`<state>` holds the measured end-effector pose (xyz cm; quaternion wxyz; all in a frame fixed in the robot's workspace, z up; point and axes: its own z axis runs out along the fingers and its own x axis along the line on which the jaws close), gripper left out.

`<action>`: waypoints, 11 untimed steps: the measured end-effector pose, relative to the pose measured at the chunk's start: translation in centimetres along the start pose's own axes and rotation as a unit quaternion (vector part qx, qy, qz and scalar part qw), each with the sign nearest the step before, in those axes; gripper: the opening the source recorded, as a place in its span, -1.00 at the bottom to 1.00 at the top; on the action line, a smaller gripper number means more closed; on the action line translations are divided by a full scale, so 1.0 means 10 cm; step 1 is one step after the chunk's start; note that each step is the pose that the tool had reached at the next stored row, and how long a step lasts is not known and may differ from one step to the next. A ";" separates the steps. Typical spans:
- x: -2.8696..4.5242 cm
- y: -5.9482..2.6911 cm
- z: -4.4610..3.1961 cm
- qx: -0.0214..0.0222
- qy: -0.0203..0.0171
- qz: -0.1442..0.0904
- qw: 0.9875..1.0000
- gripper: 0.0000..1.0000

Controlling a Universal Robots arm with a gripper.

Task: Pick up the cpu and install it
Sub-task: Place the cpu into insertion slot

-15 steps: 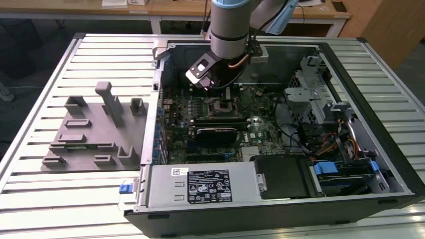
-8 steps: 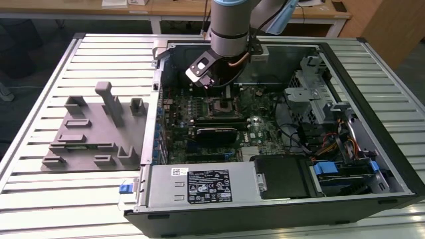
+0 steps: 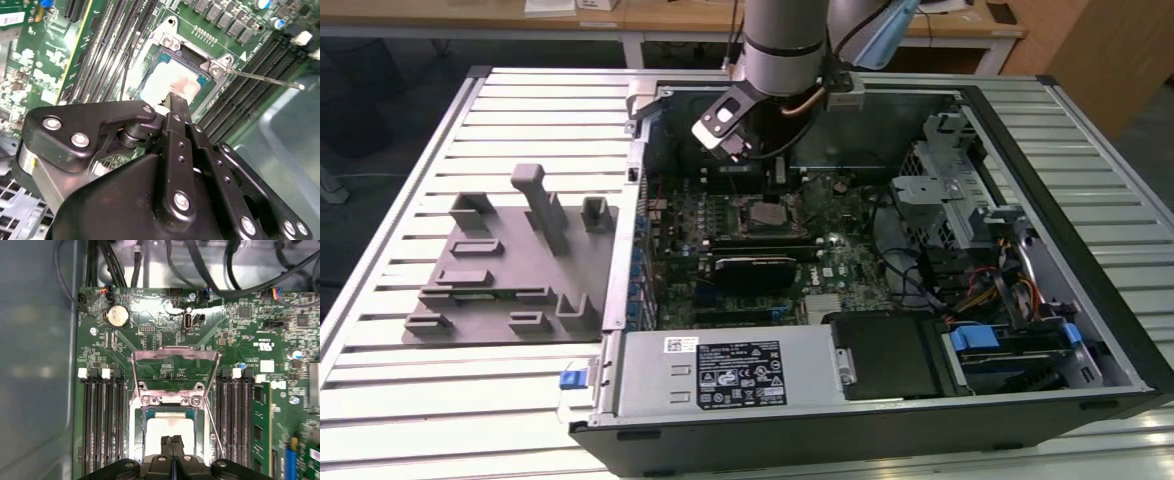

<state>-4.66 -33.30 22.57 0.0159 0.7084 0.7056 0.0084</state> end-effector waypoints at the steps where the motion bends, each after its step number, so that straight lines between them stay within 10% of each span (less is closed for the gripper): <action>1: 0.000 0.001 -0.030 0.000 0.000 0.000 1.000 -0.79; 11: -0.004 0.011 -0.329 0.000 0.000 0.000 1.000 -0.79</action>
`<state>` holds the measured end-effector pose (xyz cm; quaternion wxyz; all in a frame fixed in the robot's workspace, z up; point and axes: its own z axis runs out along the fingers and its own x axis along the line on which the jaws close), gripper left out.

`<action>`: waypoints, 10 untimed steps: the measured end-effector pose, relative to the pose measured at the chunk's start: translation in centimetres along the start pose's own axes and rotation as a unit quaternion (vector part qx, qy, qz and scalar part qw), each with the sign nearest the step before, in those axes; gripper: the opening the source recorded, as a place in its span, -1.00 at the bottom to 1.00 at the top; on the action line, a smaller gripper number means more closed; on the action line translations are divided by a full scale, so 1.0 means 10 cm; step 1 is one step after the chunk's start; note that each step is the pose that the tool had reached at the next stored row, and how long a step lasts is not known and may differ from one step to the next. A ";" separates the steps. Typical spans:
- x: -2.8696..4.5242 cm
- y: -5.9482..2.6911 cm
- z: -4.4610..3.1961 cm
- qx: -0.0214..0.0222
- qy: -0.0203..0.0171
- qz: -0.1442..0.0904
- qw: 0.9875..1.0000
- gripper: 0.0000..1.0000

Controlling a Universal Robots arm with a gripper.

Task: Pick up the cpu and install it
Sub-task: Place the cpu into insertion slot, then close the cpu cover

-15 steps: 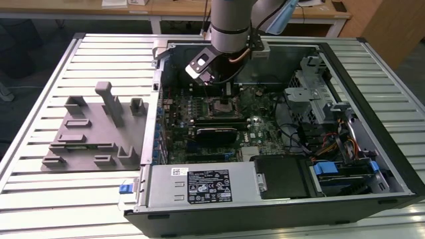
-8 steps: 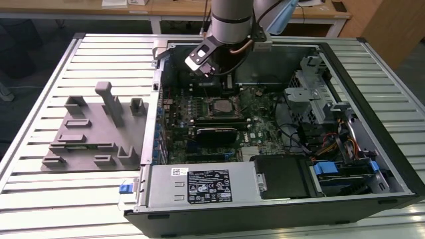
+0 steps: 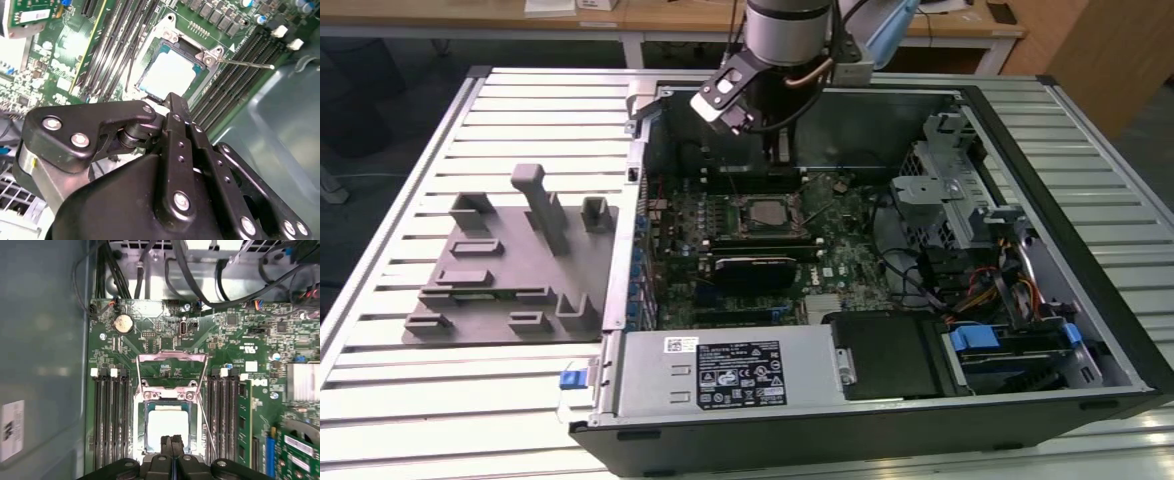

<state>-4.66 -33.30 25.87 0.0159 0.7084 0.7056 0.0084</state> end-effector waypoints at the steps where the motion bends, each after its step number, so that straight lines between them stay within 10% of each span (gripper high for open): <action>1: 0.000 0.001 -0.028 0.000 0.000 0.000 1.000 -0.79; 10: -0.001 0.003 -0.073 0.000 0.000 0.000 1.000 -0.79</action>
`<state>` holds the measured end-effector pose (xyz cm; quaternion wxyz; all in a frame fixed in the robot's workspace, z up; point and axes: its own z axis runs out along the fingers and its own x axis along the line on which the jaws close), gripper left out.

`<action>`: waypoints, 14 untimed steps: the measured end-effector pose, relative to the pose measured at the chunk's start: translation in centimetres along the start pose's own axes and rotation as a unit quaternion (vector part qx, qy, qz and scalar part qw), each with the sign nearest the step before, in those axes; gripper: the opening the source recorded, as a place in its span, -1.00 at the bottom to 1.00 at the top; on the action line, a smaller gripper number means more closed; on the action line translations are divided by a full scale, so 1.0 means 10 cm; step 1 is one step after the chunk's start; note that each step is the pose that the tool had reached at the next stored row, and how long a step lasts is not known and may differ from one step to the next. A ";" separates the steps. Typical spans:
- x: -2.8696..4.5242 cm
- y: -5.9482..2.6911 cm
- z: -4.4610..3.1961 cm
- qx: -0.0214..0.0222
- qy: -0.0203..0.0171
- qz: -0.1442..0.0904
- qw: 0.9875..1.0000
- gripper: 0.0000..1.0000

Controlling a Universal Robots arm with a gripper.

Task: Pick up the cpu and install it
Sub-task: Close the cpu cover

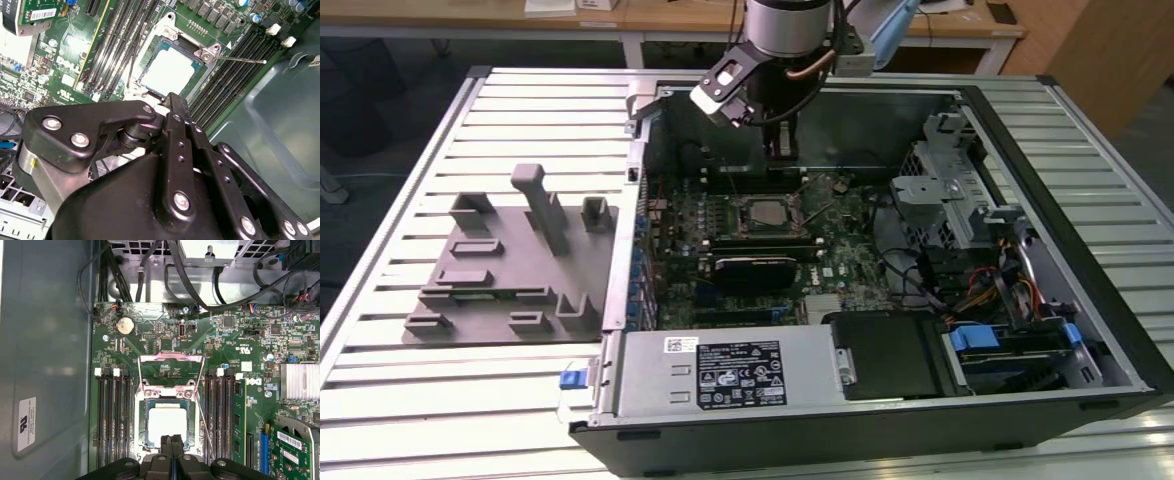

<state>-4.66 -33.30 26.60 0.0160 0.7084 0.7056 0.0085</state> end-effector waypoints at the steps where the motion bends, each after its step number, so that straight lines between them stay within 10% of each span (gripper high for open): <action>1: 0.000 0.000 0.000 0.000 0.000 0.000 1.000 -0.79; 14: 0.000 0.012 -0.001 0.000 0.000 0.000 1.000 -0.79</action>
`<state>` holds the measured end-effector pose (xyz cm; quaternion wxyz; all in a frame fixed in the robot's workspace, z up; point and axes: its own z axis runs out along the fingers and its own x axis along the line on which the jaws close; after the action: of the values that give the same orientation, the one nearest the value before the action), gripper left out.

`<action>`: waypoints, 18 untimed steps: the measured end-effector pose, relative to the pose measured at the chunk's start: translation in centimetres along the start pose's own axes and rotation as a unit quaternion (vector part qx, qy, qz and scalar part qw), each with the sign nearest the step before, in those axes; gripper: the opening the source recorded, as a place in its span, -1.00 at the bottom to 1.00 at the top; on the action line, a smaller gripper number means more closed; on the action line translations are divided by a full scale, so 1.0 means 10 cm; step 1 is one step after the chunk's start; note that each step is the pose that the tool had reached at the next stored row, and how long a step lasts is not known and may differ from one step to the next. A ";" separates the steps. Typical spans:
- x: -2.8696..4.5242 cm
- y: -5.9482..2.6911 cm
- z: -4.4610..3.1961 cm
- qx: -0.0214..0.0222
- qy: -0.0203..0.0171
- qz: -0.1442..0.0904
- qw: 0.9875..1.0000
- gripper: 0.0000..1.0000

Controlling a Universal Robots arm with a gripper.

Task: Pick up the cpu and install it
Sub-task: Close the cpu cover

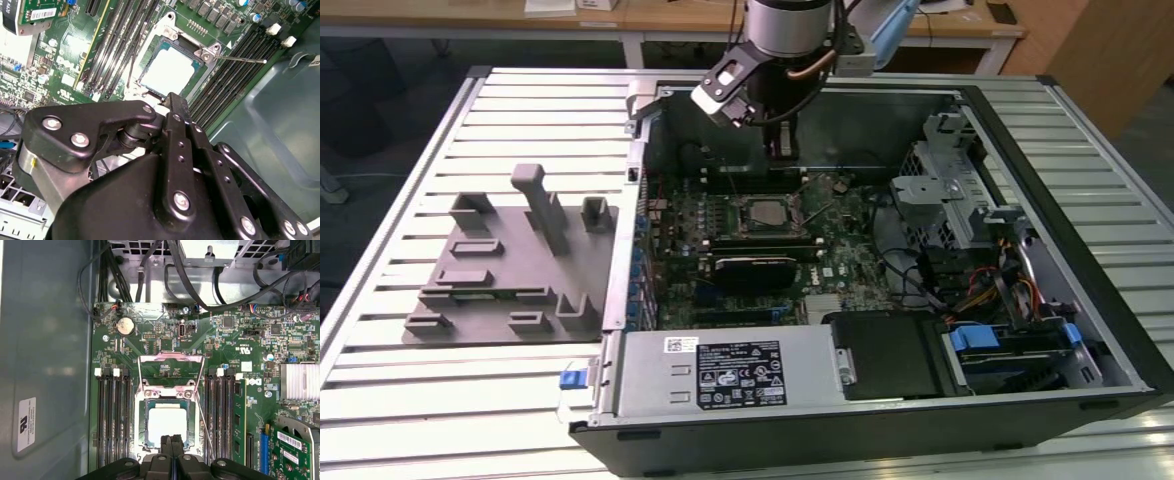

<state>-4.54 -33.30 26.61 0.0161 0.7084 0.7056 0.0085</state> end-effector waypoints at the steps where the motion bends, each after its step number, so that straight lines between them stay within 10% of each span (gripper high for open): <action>1: 0.000 0.010 0.001 0.000 0.000 0.000 1.000 -0.79; 18: 0.001 0.321 0.012 0.000 0.000 0.000 1.000 -0.79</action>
<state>-1.33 -33.30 26.60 0.0160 0.7085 0.7055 0.0086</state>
